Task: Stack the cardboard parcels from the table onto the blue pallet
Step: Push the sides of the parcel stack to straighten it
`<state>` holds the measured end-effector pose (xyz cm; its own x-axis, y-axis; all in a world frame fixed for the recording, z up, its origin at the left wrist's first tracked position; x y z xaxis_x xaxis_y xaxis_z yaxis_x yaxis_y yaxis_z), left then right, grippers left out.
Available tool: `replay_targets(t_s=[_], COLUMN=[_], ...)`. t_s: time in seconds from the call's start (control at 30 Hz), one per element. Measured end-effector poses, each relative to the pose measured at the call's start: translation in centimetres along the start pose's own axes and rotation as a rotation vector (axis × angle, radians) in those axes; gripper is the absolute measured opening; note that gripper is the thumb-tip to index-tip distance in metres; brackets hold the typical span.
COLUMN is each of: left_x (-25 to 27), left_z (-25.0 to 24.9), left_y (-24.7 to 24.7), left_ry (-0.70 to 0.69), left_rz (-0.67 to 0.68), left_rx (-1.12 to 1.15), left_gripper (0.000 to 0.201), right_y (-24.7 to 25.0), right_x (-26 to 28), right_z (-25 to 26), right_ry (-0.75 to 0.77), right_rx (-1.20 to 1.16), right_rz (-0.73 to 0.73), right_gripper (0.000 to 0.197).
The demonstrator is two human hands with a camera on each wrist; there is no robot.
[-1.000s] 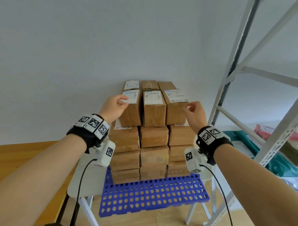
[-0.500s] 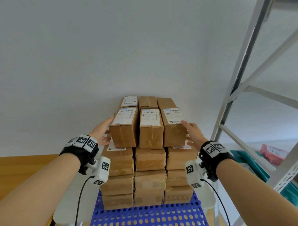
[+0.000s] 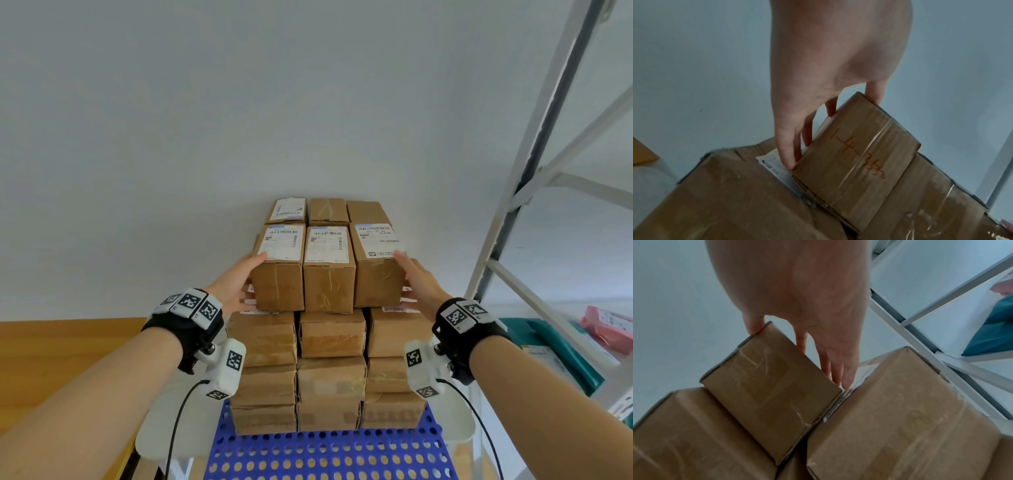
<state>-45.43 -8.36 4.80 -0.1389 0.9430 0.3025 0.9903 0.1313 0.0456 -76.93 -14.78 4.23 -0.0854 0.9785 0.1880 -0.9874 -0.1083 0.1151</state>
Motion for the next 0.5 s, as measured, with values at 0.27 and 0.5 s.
replay_targets(t_s=[0.27, 0.5], left_x=[0.4, -0.4], left_z=[0.2, 1.3], left_y=[0.8, 0.9], left_ry=[0.01, 0.029], left_rz=[0.007, 0.006], left_rx=[-0.004, 0.023], left_gripper=[0.051, 0.062], right_y=[-0.6, -1.2], right_x=[0.2, 0.5], right_z=[0.4, 0.7], right_ry=[-0.011, -0.019], right_rx=[0.076, 0.092], right_rz=[0.041, 0.037], right_gripper=[0.043, 0.044])
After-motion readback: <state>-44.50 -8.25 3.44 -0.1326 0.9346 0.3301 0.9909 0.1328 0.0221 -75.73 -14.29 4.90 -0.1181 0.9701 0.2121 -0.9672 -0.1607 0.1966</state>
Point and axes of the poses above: each hand's wrist, its own x-axis away from the middle knuckle, its own y-axis out of the back of the hand, z = x × y, the point moved 10 cm from there along -x, towards the middle knuckle, and after that the axes turned 1 degree about z, right-handed, at the moved point
